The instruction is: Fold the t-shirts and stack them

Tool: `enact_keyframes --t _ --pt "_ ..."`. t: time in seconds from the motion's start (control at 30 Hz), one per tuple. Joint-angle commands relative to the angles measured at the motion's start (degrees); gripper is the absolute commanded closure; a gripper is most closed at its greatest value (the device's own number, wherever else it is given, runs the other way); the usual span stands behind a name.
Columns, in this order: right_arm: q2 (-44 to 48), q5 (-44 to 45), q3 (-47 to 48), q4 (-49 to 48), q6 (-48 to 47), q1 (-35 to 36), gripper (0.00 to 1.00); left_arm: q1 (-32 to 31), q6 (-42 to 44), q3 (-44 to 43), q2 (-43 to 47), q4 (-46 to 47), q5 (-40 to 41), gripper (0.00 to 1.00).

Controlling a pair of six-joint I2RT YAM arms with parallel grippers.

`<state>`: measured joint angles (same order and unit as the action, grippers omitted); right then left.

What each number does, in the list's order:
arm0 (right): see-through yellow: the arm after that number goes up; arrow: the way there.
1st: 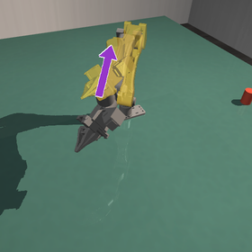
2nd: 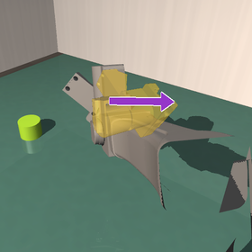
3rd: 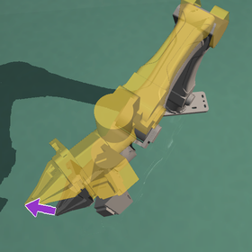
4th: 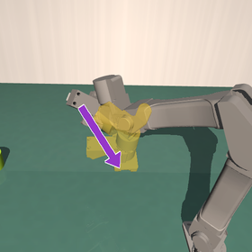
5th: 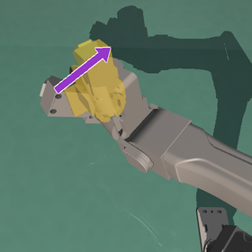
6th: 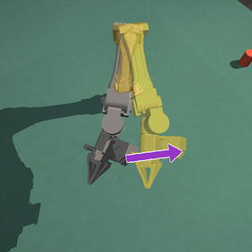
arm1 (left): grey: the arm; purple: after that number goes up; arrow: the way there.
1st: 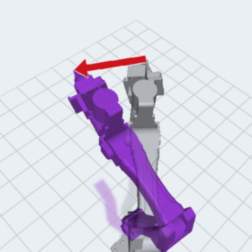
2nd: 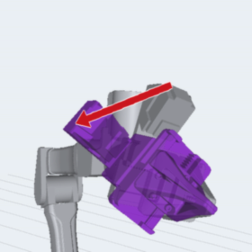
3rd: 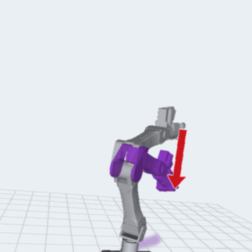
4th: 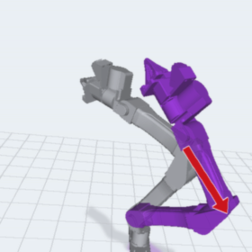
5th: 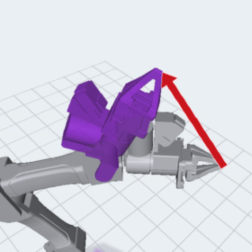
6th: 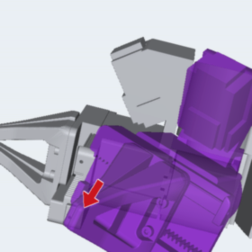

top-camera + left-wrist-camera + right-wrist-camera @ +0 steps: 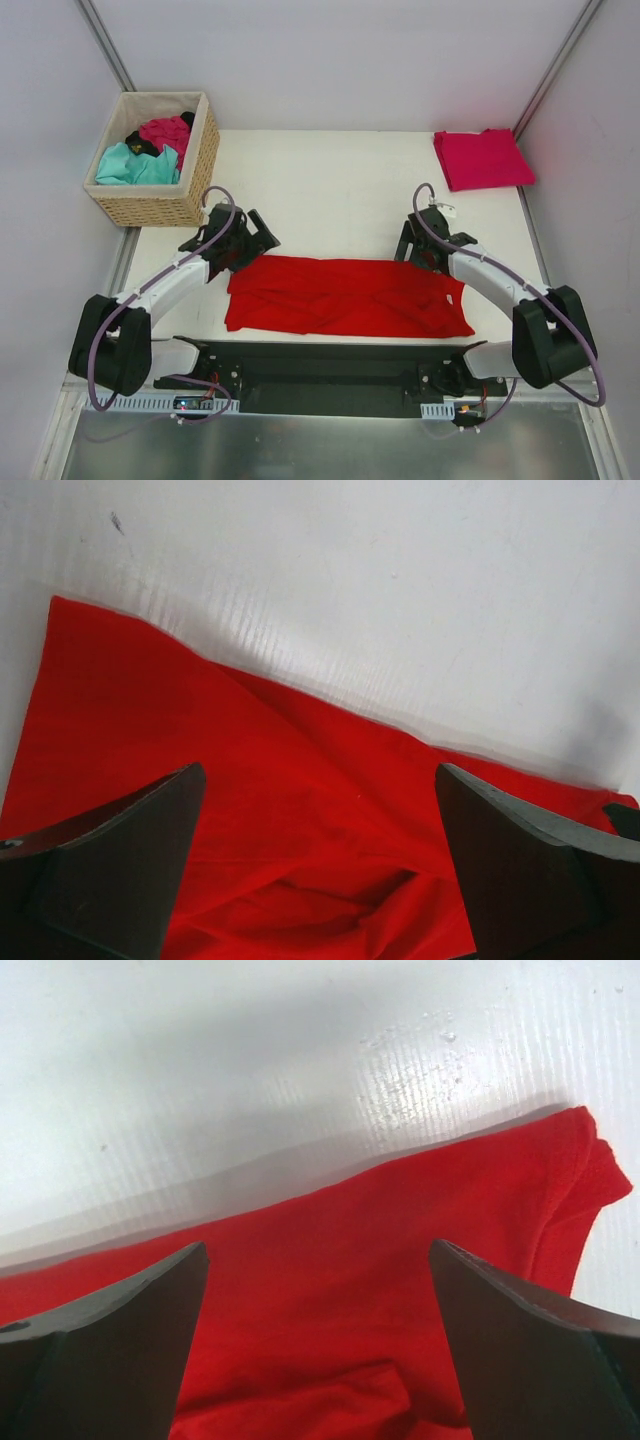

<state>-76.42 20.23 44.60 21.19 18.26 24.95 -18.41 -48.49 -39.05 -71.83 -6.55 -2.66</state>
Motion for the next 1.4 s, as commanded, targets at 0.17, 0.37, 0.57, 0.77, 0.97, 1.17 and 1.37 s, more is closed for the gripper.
enact_keyframes --t 0.17,0.37,0.57,0.77,0.97,1.17,1.37 --pt "-6.6 -1.6 1.5 -2.4 2.6 -2.2 0.04 -0.4 -1.0 5.4 -1.2 5.8 -0.1 0.01" --pt "-9.9 -3.5 0.1 -4.3 3.4 -5.8 0.04 0.0 -0.2 7.5 -5.2 9.3 1.5 0.01" --pt "-9.3 -4.9 -2.5 -4.8 4.0 -9.2 0.03 1.8 -0.3 9.8 -7.4 10.9 1.2 0.01" --pt "-7.8 -3.4 -2.5 -3.2 4.1 -10.0 0.04 4.3 0.5 12.0 -4.4 10.6 1.3 0.01" --pt "-12.6 -4.4 2.9 -2.9 4.5 -11.2 0.04 6.4 1.4 9.6 -2.9 9.0 0.5 0.01" --pt "-19.8 -4.6 11.9 -2.9 3.9 -11.9 0.04 7.7 1.6 4.6 -5.4 8.7 1.0 0.01" --pt "-27.5 -6.4 21.6 -1.9 2.7 -13.0 0.04 8.9 1.3 -2.2 -12.6 8.8 0.5 0.01"
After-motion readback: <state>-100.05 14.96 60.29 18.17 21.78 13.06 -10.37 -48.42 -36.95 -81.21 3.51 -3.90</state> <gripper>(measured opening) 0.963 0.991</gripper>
